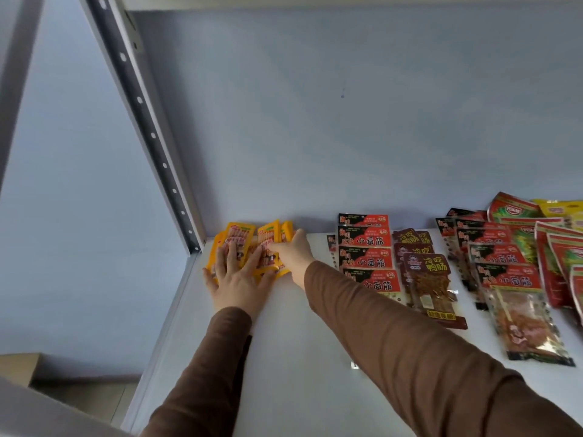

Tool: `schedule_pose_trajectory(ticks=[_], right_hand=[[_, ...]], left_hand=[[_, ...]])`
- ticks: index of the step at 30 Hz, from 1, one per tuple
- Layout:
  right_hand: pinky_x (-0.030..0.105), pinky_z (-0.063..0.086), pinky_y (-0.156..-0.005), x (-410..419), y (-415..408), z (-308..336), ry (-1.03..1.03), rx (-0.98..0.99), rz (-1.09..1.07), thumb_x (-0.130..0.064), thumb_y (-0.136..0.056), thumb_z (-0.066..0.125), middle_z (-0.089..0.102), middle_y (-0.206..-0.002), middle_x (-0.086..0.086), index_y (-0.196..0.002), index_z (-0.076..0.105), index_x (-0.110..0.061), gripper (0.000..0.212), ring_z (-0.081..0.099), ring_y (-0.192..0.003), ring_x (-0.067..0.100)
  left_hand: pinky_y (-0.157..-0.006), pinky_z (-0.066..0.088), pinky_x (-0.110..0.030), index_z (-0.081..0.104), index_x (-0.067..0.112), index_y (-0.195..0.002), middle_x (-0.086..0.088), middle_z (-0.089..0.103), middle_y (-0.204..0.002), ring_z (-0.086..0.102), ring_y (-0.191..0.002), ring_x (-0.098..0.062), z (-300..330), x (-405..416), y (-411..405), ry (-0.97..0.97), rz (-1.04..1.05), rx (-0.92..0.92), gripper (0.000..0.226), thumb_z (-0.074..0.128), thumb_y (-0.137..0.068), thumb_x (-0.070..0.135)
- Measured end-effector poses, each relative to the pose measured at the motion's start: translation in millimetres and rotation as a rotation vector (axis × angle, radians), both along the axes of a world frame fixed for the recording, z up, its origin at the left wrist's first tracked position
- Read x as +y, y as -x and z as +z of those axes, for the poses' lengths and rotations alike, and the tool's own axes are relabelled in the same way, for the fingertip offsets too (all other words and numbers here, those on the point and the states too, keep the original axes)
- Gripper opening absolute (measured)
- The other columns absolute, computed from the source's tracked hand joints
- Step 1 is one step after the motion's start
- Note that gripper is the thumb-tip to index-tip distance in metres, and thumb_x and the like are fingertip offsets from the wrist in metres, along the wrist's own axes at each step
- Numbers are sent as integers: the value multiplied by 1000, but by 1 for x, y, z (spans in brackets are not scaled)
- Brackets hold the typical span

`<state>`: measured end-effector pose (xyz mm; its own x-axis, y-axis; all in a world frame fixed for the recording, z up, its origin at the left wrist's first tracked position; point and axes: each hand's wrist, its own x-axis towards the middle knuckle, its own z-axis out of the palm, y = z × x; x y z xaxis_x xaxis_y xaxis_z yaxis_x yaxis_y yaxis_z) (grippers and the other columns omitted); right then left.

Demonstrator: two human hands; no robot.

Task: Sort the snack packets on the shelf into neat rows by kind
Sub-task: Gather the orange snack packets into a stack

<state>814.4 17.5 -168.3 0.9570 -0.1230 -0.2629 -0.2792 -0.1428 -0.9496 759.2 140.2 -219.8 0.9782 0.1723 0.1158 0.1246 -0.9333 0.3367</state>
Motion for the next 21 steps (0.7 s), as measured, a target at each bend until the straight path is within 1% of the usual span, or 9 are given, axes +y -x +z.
schedule_pose_trajectory(ticks=[2,4,6,8,11,13,14,16,21], right_hand=[[44,49,-98,-9,5,-2,-74,-15,-40,-14,-85,73,53,-130,11,-138,31,-8,68,55,-118,27],[41,52,-89,-18,9,-4,-67,-49,-61,-13,-87,70,56,-122,9,-133,33,-10,59,59,-109,25],[35,54,-72,-29,14,-6,-99,-67,-84,-12,-89,68,59,-105,5,-121,39,-13,44,62,-92,18],[27,49,-60,-39,20,-7,-148,-62,-110,-10,-91,66,58,-96,0,-118,43,-13,36,60,-82,10],[28,48,-61,-46,25,-5,-154,-34,-82,-11,-92,66,59,-96,1,-118,48,-9,32,58,-81,11],[33,52,-70,-45,25,-2,-139,-9,-33,-11,-92,66,64,-104,8,-118,53,-5,30,63,-90,18],[38,55,-78,-43,24,0,-135,10,-5,-9,-92,66,67,-109,12,-118,57,-3,29,65,-96,24],[42,55,-89,-37,22,3,-111,42,35,-5,-92,64,68,-114,19,-119,60,1,28,66,-101,30],[49,49,-101,-30,15,18,-144,136,92,-6,-91,66,62,-125,19,-127,55,-2,38,60,-117,32]], left_hand=[[-113,-23,-56,22,60,-149,4,-1,-169,-18,-153,-21,3,-2,2,10,-29,4,69,27,-84,85],[-114,-24,-51,39,55,-145,4,14,-168,-6,-155,-23,9,-1,6,61,-21,-143,62,35,-87,78],[-124,-4,-49,57,34,-137,-2,41,-156,22,-150,-31,14,-1,11,167,-91,-487,48,47,-93,52],[-116,31,-47,58,14,-131,-6,56,-137,46,-132,-30,15,-8,16,344,-200,-667,41,48,-94,27],[-106,42,-40,48,13,-136,-8,55,-135,52,-126,-26,15,-31,25,695,-149,-382,35,46,-102,23],[-113,31,-38,39,17,-146,-9,47,-148,43,-137,-28,14,-40,23,785,-75,-172,43,43,-105,32],[-117,22,-40,34,17,-150,-9,41,-154,38,-142,-27,15,-42,20,722,-76,-113,46,39,-107,33],[-121,12,-46,29,16,-153,-8,31,-161,32,-147,-29,16,-43,12,591,-120,-64,48,34,-108,30],[-112,33,-36,23,24,-155,-10,39,-155,44,-137,-32,18,-39,4,873,-42,-97,58,46,-104,34]])
